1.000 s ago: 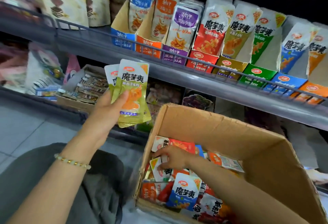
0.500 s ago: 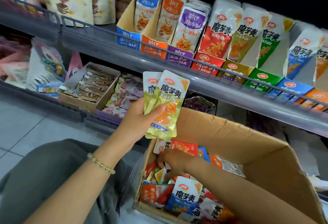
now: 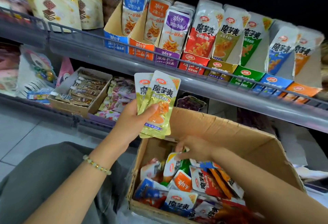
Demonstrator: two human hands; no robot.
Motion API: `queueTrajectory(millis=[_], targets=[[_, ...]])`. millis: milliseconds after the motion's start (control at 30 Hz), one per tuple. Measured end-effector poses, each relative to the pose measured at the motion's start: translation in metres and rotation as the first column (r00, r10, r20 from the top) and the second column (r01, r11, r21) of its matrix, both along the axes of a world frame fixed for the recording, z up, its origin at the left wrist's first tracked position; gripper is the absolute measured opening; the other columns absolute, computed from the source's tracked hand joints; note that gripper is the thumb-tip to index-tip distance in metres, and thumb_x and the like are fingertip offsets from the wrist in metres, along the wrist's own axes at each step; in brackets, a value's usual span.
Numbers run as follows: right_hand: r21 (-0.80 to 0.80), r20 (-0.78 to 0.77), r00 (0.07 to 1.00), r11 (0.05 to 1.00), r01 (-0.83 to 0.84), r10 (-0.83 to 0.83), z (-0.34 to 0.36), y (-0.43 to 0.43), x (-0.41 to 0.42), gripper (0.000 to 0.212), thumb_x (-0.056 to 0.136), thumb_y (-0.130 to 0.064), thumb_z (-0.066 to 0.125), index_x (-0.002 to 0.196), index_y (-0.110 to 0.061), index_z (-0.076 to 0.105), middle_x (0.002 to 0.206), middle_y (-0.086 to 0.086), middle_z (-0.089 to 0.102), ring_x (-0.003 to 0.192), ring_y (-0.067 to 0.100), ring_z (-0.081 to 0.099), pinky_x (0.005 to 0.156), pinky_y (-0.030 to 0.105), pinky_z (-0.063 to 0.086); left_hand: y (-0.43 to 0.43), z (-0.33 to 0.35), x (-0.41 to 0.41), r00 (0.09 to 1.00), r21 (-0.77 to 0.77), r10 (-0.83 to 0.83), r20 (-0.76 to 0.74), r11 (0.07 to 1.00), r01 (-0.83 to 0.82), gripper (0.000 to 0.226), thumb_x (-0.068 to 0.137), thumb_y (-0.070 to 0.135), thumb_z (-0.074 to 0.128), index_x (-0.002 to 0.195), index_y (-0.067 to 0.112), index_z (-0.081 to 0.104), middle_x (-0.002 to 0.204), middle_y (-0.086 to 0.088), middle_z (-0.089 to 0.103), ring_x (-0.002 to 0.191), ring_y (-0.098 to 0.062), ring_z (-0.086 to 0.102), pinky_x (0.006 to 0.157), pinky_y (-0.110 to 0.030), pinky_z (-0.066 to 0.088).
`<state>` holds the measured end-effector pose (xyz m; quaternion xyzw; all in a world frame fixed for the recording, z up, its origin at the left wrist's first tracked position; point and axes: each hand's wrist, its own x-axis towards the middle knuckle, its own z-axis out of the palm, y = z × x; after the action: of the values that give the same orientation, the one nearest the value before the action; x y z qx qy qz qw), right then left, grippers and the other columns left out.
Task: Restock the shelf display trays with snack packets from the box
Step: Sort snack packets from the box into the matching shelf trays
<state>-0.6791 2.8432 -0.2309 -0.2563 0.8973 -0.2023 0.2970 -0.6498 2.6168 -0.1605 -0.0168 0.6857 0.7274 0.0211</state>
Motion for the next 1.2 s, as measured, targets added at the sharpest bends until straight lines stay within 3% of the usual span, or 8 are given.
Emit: queueTrajectory(millis=[100, 200, 400, 567, 700, 833, 967, 1200], targets=[[-0.328, 0.019, 0.951, 0.896, 0.298, -0.309, 0.029, 0.036, 0.005, 0.02, 0.083, -0.024, 0.074, 0.072, -0.011, 0.063, 0.076, -0.001, 0.056, 0.068, 0.007, 0.052, 0.064, 0.022, 0.042, 0.001, 0.001, -0.001, 0.999, 0.046, 0.03, -0.014, 0.999, -0.029, 0.013, 0.091, 0.022, 0.059, 0.101, 0.03, 0.063, 0.086, 0.021, 0.072, 0.078, 0.005, 0.068, 0.062, -0.01, 0.051], [-0.583, 0.317, 0.819, 0.583, 0.566, -0.478, 0.055, 0.066, 0.019, 0.025, 0.082, -0.018, 0.07, 0.08, -0.001, 0.052, 0.079, 0.014, 0.066, 0.068, 0.02, 0.064, 0.056, 0.029, 0.052, 0.005, 0.001, -0.002, 0.998, 0.076, 0.063, -0.016, 0.995, -0.061, 0.015, 0.089, 0.027, 0.06, 0.102, 0.035, 0.061, 0.09, 0.022, 0.072, 0.083, 0.002, 0.068, 0.068, -0.018, 0.052], [-0.617, 0.503, 0.653, 0.294, 0.73, -0.565, 0.059, 0.1, 0.056, 0.084, 0.043, -0.028, 0.096, 0.11, 0.004, 0.055, 0.099, 0.019, 0.071, 0.079, 0.023, 0.07, 0.061, 0.03, 0.059, 0.021, -0.006, 0.0, 0.999, 0.125, 0.036, 0.014, 0.991, -0.037, 0.028, 0.092, 0.029, 0.056, 0.118, 0.04, 0.056, 0.107, 0.021, 0.069, 0.098, -0.002, 0.066, 0.091, -0.034, 0.05], [-0.591, 0.597, 0.56, 0.157, 0.791, -0.575, 0.055, 0.1, 0.086, 0.039, 0.067, -0.022, 0.086, 0.101, -0.009, 0.071, 0.1, 0.017, 0.072, 0.081, 0.022, 0.07, 0.07, 0.03, 0.059, 0.047, -0.008, 0.006, 1.0, 0.046, 0.002, 0.007, 0.999, -0.002, 0.024, 0.094, 0.033, 0.054, 0.116, 0.043, 0.054, 0.108, 0.023, 0.066, 0.099, 0.002, 0.063, 0.09, -0.026, 0.048], [-0.673, 0.629, 0.495, -0.101, 0.733, -0.599, 0.07, 0.098, 0.082, 0.042, 0.074, -0.034, 0.075, 0.105, -0.007, 0.069, 0.092, 0.012, 0.073, 0.077, 0.018, 0.07, 0.067, 0.031, 0.06, 0.078, 0.005, 0.012, 0.998, -0.157, -0.034, -0.054, 0.987, 0.025, 0.013, 0.094, 0.041, 0.047, 0.106, 0.046, 0.047, 0.097, 0.032, 0.055, 0.09, 0.012, 0.054, 0.075, -0.007, 0.042], [-0.72, 0.602, 0.557, -0.088, 0.688, -0.572, 0.093, 0.084, 0.073, 0.027, 0.089, -0.026, 0.055, 0.112, -0.014, 0.065, 0.091, 0.006, 0.073, 0.078, 0.017, 0.07, 0.064, 0.03, 0.058, 0.12, 0.019, 0.018, 0.981, -0.155, -0.18, -0.073, 0.974, 0.167, 0.03, 0.099, 0.03, 0.039, 0.122, 0.044, 0.024, 0.103, 0.042, 0.03, 0.097, 0.018, 0.039, 0.066, 0.011, 0.026], [-0.767, 0.518, 0.568, -0.053, 0.639, -0.64, 0.096, 0.069, 0.069, 0.026, 0.094, -0.028, 0.053, 0.115, -0.018, 0.064, 0.103, 0.005, 0.074, 0.094, 0.02, 0.071, 0.077, 0.033, 0.058, 0.159, 0.021, 0.014, 0.95, -0.144, -0.29, -0.119, 0.951, 0.272, 0.061, 0.089, 0.06, 0.039, 0.144, 0.039, 0.022, 0.147, 0.027, 0.029, 0.133, 0.008, 0.028, 0.113, -0.017, 0.022], [-0.719, 0.574, 0.482, -0.126, 0.684, -0.661, 0.086, 0.088, 0.067, 0.027, 0.097, -0.043, 0.046, 0.116, -0.031, 0.06, 0.1, -0.002, 0.075, 0.092, 0.015, 0.072, 0.081, 0.035, 0.056, 0.189, 0.024, 0.005, 0.862, -0.316, -0.499, -0.094, 0.836, 0.449, 0.035, 0.088, 0.049, 0.046, 0.119, 0.057, 0.032, 0.12, 0.038, 0.05, 0.107, 0.023, 0.048, 0.089, -0.004, 0.039]])
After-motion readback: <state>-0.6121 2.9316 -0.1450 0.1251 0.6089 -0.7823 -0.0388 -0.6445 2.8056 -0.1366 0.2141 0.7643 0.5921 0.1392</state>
